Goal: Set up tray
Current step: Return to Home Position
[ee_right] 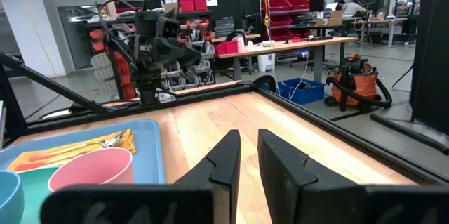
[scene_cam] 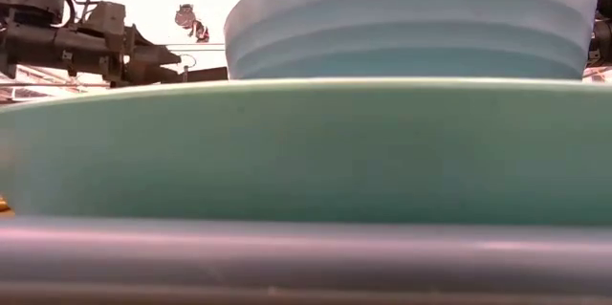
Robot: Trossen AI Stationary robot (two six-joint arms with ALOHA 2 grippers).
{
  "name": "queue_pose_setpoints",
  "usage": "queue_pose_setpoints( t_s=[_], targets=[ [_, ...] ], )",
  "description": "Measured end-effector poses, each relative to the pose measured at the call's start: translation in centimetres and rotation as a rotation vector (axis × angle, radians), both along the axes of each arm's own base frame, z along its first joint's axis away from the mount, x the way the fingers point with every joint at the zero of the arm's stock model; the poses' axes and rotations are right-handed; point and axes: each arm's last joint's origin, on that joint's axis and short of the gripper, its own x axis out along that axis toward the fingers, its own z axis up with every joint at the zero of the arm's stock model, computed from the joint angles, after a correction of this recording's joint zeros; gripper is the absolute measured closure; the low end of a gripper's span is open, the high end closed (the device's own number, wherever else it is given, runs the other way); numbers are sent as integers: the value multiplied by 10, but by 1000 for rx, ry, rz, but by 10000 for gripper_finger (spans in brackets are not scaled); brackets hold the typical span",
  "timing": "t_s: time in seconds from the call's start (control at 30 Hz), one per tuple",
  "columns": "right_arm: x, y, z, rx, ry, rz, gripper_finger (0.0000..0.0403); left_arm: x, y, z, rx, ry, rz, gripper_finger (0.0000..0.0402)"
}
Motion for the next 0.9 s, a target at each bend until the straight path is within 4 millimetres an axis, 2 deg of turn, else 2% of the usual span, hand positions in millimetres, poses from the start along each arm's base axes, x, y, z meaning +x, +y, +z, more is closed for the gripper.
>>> queue_pose_setpoints(
  t_s=[0.43,0.9],
  targets=[
    [0,0,0,0,0,0,358,-15,-11,-14,-81,123,21,199],
    [0,0,0,0,0,0,358,-14,-15,-14,-42,200,-14,199]
  ],
)
